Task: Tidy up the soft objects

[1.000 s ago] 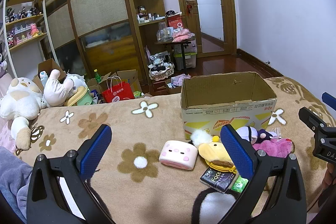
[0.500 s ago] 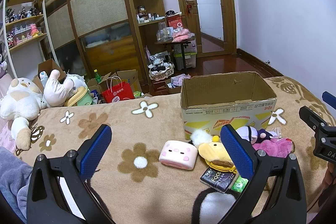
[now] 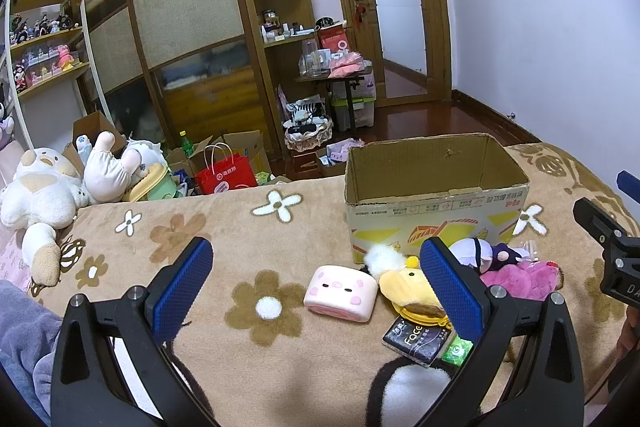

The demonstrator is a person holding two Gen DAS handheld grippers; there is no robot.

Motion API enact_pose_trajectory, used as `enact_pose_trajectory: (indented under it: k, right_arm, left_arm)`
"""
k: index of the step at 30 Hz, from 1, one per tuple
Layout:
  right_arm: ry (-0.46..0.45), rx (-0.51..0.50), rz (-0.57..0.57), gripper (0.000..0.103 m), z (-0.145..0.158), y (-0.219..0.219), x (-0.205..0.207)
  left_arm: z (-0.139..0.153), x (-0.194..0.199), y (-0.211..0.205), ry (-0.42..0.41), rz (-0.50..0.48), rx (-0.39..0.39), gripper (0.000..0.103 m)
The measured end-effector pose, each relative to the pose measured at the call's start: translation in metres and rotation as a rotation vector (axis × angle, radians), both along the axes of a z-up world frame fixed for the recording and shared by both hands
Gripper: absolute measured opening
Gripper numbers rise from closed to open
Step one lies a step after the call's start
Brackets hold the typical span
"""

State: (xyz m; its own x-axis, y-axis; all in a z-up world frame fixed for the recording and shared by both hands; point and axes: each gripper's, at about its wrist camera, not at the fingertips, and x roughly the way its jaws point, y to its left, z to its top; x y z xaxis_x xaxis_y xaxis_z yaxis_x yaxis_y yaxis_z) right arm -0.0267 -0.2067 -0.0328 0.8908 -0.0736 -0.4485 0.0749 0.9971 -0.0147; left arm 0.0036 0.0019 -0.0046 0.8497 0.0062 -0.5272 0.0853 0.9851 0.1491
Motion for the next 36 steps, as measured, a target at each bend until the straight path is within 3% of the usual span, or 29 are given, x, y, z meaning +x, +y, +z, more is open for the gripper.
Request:
enact_pose_trajectory:
  k: [21, 26, 36]
  right_arm:
    - [0.005, -0.003, -0.004, 0.103, -0.001, 0.000, 0.000]
    - [0.016, 0.007, -0.013, 0.103, 0.000, -0.003, 0.006]
    - [0.070, 0.063, -0.064, 0.103, -0.003, -0.022, 0.034]
  left_arm:
    - [0.000, 0.000, 0.007, 0.022, -0.007, 0.001, 0.102]
    - [-0.001, 0.010, 0.009, 0.070, -0.029, -0.009, 0.102]
    - [-0.011, 0.050, -0.005, 0.158, -0.038, 0.057, 0.102]
